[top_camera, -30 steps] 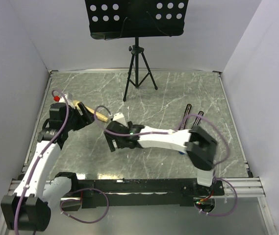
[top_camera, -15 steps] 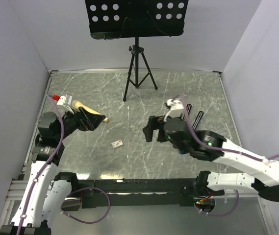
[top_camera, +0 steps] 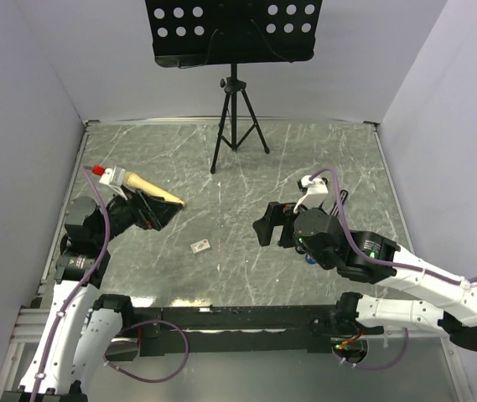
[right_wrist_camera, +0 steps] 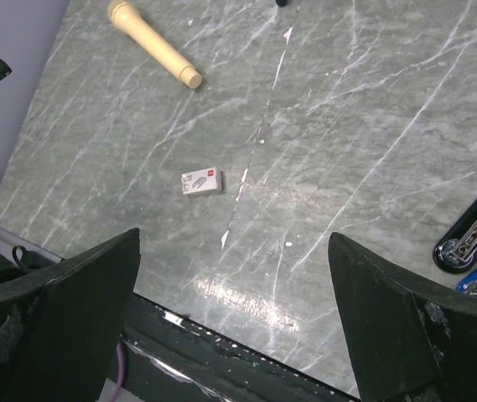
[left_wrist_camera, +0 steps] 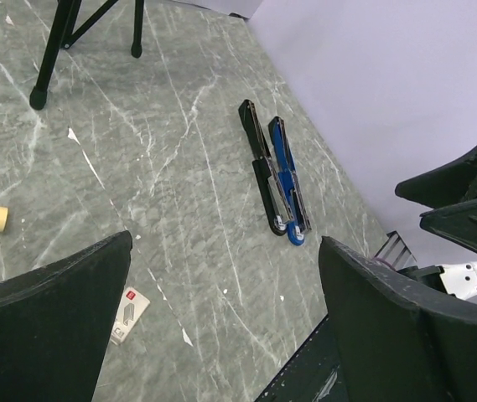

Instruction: Unload the staples from the stapler

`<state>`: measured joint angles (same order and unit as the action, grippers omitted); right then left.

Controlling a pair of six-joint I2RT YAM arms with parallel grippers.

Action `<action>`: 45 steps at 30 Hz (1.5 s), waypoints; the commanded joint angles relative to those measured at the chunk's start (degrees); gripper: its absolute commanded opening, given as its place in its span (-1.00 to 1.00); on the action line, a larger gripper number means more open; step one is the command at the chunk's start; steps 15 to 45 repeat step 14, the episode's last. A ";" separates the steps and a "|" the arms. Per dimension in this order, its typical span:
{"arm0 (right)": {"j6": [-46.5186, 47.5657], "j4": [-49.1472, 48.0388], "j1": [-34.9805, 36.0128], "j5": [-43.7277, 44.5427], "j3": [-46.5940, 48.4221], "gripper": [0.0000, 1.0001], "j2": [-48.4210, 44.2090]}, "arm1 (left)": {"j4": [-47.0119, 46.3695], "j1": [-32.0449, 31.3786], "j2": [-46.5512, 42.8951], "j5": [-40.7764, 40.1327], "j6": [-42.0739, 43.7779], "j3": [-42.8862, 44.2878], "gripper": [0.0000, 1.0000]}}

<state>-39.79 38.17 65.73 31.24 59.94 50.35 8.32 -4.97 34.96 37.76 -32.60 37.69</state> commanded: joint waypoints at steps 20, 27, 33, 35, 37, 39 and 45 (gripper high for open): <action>-0.98 -0.12 -0.08 2.33 0.61 0.99 3.62 | -2.60 -0.21 -0.33 1.00 0.70 0.80 0.94; -0.98 -0.12 -0.08 2.33 0.61 0.99 3.62 | -2.60 -0.21 -0.33 1.00 0.70 0.80 0.94; -0.98 -0.12 -0.08 2.33 0.61 0.99 3.62 | -2.60 -0.21 -0.33 1.00 0.70 0.80 0.94; -0.98 -0.12 -0.08 2.33 0.61 0.99 3.62 | -2.60 -0.21 -0.33 1.00 0.70 0.80 0.94; -0.98 -0.12 -0.08 2.33 0.61 0.99 3.62 | -2.60 -0.21 -0.33 1.00 0.70 0.80 0.94; -0.98 -0.12 -0.08 2.33 0.61 0.99 3.62 | -2.60 -0.21 -0.33 1.00 0.70 0.80 0.94; -0.98 -0.12 -0.08 2.33 0.61 0.99 3.62 | -2.60 -0.21 -0.33 1.00 0.70 0.80 0.94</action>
